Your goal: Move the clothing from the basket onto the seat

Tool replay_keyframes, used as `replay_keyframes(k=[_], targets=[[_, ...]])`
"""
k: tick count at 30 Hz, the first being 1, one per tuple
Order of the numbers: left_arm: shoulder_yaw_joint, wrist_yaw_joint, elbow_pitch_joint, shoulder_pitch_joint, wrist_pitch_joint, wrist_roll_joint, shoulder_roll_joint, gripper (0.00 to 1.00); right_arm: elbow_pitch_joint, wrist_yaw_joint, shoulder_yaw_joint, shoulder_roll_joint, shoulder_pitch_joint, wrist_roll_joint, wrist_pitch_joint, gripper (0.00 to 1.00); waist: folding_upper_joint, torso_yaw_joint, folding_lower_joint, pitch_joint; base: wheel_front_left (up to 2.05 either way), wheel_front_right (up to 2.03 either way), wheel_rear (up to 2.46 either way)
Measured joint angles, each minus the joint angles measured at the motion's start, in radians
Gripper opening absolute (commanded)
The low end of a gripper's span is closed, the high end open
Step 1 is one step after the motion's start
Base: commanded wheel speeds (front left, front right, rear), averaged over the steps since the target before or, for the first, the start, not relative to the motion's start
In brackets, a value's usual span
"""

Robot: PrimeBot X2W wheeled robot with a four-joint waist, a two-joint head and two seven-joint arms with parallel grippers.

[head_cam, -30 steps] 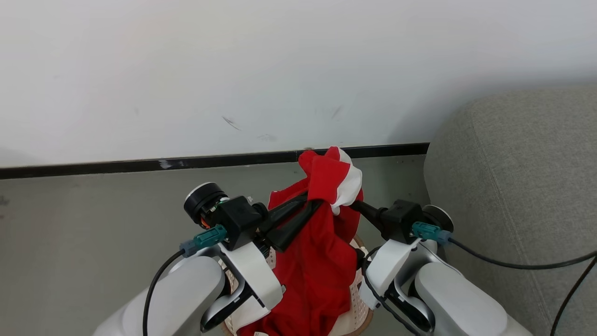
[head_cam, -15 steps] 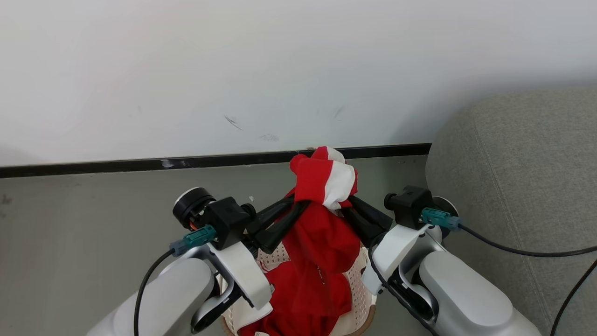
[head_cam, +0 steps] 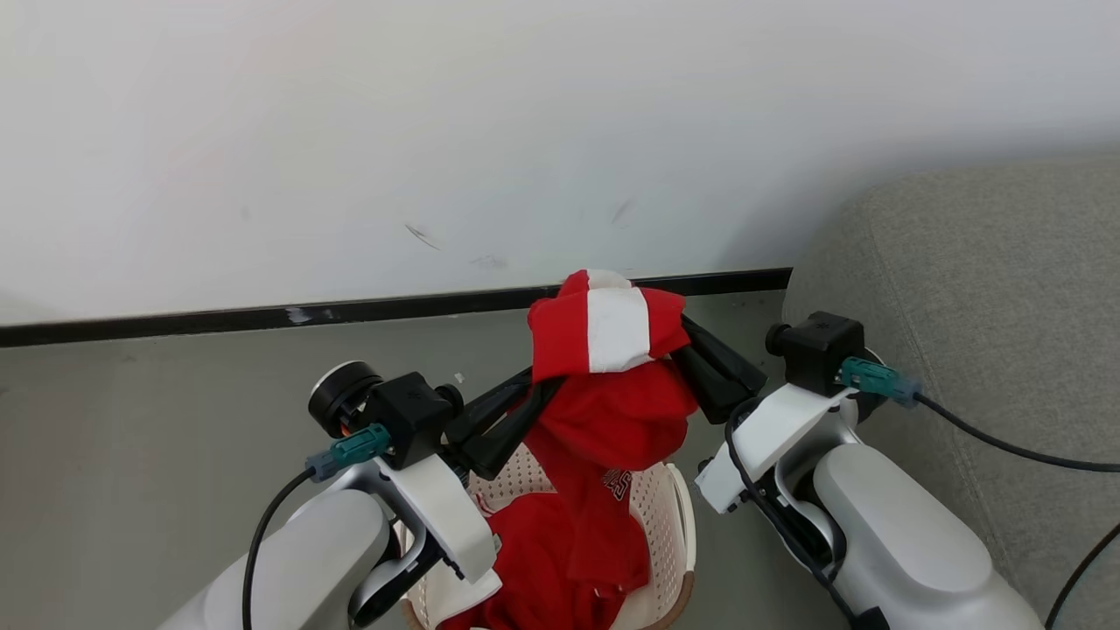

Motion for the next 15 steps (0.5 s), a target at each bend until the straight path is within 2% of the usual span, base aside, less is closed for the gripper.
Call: replay_keyframes(k=[1, 15], targets=[[0.0, 0.0, 0.0, 0.0, 0.0, 0.0, 0.0, 1.0, -0.003, 0.0, -0.007, -0.001, 0.0, 0.0, 0.0, 0.0, 0.0, -0.002, 0.0, -0.001, 0.0, 0.0, 0.0], [-0.002, 0.0, -0.007, 0.002, -0.001, 0.0, -0.002, 1.0, -0.045, 0.0, -0.147, -0.049, 0.065, -0.01, 0.0, 0.0, 0.0, -0.03, 0.0, -0.011, 0.0, 0.0, 0.0]])
